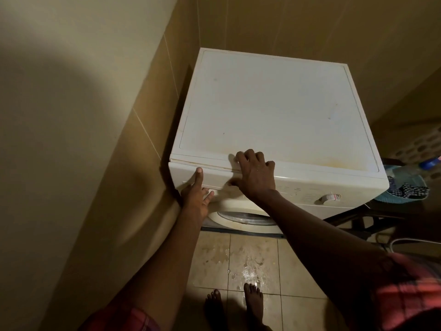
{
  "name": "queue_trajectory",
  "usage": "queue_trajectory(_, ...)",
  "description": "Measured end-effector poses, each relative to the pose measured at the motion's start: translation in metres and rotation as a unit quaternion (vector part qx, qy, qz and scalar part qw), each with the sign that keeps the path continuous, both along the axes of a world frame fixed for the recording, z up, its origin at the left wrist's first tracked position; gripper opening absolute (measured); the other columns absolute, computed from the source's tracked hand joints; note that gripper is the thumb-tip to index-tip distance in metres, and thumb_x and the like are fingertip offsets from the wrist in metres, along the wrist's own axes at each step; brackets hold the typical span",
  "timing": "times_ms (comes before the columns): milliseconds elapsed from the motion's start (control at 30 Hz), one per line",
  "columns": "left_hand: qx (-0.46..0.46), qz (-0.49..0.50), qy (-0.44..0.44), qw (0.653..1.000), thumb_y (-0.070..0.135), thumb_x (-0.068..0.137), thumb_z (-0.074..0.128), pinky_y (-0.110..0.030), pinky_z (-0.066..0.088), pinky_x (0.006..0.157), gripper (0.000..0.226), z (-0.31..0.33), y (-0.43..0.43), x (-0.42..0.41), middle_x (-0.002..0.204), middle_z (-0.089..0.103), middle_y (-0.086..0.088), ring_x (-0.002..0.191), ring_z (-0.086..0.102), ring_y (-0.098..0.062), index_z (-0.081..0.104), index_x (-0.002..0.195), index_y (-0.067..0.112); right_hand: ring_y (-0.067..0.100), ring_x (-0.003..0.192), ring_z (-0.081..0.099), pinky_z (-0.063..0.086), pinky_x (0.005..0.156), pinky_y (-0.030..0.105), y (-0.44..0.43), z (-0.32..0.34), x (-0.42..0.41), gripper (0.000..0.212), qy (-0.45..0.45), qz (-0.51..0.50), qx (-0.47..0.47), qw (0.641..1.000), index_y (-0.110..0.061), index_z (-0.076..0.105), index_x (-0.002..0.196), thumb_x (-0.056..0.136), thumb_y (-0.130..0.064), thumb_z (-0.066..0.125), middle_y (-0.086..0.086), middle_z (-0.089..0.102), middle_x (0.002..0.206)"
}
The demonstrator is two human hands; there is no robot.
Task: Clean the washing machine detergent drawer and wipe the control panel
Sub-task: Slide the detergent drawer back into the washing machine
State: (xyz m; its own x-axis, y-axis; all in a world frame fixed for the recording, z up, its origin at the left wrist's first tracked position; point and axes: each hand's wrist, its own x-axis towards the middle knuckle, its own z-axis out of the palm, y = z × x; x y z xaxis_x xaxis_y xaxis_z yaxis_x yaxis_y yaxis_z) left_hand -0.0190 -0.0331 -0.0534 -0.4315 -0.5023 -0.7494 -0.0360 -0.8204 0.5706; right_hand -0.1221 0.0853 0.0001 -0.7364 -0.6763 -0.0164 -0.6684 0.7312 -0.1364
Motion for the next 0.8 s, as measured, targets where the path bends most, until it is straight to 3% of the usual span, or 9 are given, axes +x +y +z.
queue_trajectory(333, -0.015, 0.0, -0.01, 1.0, 0.045, 0.077, 0.077, -0.039, 0.05, 0.095, 0.079, -0.006, -0.005, -0.011, 0.139, 0.051, -0.019, 0.13, 0.051, -0.036, 0.042, 0.139, 0.011, 0.025, 0.112, 0.042, 0.04, 0.081, 0.041, -0.006, -0.003, -0.008, 0.065, -0.015, -0.014, -0.006, 1.0, -0.022, 0.042, 0.126, 0.076, -0.051, 0.073, 0.0, 0.046, 0.124)
queue_trajectory(467, -0.01, 0.001, 0.004, 1.0, 0.059, 0.05, 0.084, -0.035, 0.052, 0.087, 0.111, -0.004, 0.0, -0.009, 0.141, 0.05, -0.017, 0.129, 0.051, -0.034, 0.04, 0.141, 0.014, 0.024, 0.111, 0.044, 0.038, 0.079, 0.039, -0.004, -0.002, -0.014, 0.066, -0.037, -0.014, -0.031, 0.999, -0.024, 0.044, 0.117, 0.069, -0.058, 0.076, -0.003, 0.049, 0.12)
queue_trajectory(567, -0.008, 0.015, 0.023, 1.0, 0.064, 0.044, 0.083, -0.035, 0.054, 0.08, 0.118, -0.005, 0.004, -0.01, 0.144, 0.047, -0.017, 0.126, 0.051, -0.031, 0.039, 0.143, 0.016, 0.017, 0.103, 0.047, 0.041, 0.079, 0.037, -0.001, 0.001, -0.024, 0.067, -0.122, -0.031, -0.084, 0.988, -0.026, 0.049, 0.109, 0.066, -0.074, 0.067, -0.008, 0.054, 0.109)
queue_trajectory(667, 0.002, 0.002, 0.032, 0.999, 0.064, 0.063, 0.075, -0.044, 0.053, 0.095, 0.101, -0.007, 0.011, -0.011, 0.143, 0.049, -0.018, 0.126, 0.052, -0.034, 0.039, 0.145, 0.017, 0.02, 0.106, 0.051, 0.043, 0.086, 0.036, 0.006, 0.007, -0.038, 0.056, -0.192, -0.077, -0.181, 0.962, -0.023, 0.056, 0.112, 0.081, -0.069, 0.056, -0.002, 0.058, 0.109)
queue_trajectory(733, 0.021, -0.006, 0.045, 0.999, 0.062, 0.07, 0.071, -0.045, 0.048, 0.104, 0.099, -0.009, 0.018, -0.012, 0.146, 0.046, -0.02, 0.131, 0.05, -0.035, 0.033, 0.148, 0.014, 0.027, 0.114, 0.049, 0.041, 0.092, 0.04, 0.015, 0.01, -0.048, 0.053, -0.122, -0.101, -0.188, 0.969, -0.019, 0.057, 0.12, 0.088, -0.061, 0.053, 0.005, 0.056, 0.12)
queue_trajectory(800, 0.043, -0.003, 0.059, 0.997, 0.061, 0.072, 0.071, -0.045, 0.045, 0.107, 0.101, -0.009, 0.021, -0.014, 0.15, 0.041, -0.02, 0.136, 0.045, -0.036, 0.027, 0.151, 0.014, 0.027, 0.127, 0.039, 0.034, 0.1, 0.046, 0.025, 0.011, -0.054, 0.056, -0.078, -0.121, -0.141, 0.979, -0.026, 0.052, 0.129, 0.088, -0.064, 0.048, 0.004, 0.046, 0.136)
